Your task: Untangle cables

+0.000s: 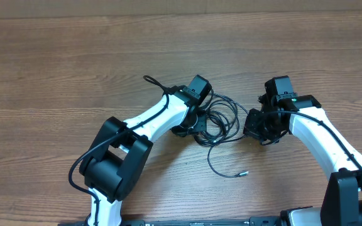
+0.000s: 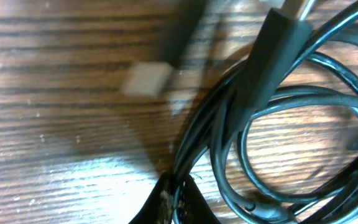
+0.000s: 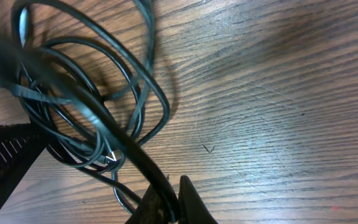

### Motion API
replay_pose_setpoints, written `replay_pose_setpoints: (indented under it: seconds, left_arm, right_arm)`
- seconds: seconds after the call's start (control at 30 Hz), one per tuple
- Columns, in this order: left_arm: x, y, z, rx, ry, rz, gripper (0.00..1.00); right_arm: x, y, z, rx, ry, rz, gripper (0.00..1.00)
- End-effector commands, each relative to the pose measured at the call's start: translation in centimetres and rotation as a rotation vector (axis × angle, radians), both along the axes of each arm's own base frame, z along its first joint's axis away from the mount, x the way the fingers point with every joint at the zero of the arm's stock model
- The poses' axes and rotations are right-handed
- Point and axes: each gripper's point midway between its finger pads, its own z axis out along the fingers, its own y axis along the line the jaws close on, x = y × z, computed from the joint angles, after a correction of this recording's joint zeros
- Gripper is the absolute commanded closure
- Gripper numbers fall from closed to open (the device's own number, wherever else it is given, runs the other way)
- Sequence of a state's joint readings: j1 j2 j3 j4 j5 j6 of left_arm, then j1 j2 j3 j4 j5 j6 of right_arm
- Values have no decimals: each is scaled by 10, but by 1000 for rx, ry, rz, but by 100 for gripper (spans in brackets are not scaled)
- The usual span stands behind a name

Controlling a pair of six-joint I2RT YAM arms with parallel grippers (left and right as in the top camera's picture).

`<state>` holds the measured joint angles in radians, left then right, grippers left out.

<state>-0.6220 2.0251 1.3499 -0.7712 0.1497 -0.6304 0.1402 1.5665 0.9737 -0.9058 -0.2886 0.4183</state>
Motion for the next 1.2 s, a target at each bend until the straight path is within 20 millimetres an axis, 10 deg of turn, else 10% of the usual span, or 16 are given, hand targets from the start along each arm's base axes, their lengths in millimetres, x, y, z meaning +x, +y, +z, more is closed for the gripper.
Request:
replay_pose_setpoints:
  seconds: [0.0,0.33,0.57,0.77,0.9,1.17]
  left_arm:
    - [8,23,0,36,31,46,96]
    - [62,114,77,27,-57,196,96]
    - [66,154,118,-50,-100,309,96]
    - [53,91,139,-380,-91,-11,96]
    - [23,26,177,-721,-199,-461,96]
    - [9,0,179,-734,-215,-568,96]
  right_arm:
    - [-3,-1,-4,-10,14,1,96]
    - [-4,-6,-5,-38,17,-1,96]
    - [-3,-7,-6,-48,14,-3,91]
    - [5,3,-2,10,-20,8,71]
    - [14,50,25,299,-141,202,56]
    - [15,76,49,482,-237,329,51]
